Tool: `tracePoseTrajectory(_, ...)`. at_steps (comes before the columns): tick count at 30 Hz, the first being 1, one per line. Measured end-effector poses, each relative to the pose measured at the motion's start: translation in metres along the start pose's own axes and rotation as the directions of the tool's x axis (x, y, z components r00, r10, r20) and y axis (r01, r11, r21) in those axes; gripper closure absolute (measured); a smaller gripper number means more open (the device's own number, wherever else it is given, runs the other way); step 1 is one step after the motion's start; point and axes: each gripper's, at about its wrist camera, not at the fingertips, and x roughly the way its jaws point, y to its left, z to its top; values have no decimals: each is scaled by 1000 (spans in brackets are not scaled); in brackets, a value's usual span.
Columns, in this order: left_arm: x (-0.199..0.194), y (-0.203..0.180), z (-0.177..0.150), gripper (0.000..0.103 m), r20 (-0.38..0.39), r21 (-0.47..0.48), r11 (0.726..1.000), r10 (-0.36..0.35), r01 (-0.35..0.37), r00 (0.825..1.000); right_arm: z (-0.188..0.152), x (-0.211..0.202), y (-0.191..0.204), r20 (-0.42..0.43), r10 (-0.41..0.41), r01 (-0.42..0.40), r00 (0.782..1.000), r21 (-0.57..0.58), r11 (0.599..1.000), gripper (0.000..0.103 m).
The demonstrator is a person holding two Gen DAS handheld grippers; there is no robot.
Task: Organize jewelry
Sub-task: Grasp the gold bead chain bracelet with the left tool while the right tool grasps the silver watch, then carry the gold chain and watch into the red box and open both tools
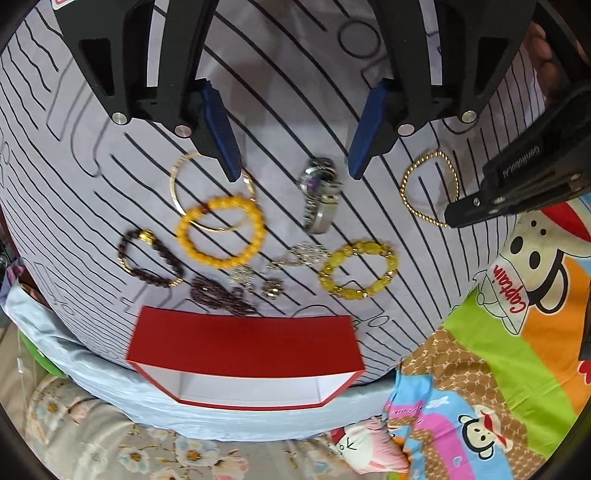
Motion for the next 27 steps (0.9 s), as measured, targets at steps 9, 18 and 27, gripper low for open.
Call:
tracePoseTrajectory(9, 2, 1, -3, 100, -4, 0, 1000, -14, 14, 1000, 3, 13, 7, -2, -18, 18, 1000, -15, 1000, 73)
tracePoseTrajectory(18, -7, -5, -1, 100, 11, 9, 999, -38, 38, 999, 3, -1, -4, 10, 12, -12, 1000, 13, 1000, 79)
tracePoseTrajectory(27, -35, -24, 7, 100, 69, 46, 996, -79, 76, 994, 8, -47, -22, 89, 26, -30, 996, 44, 999, 79)
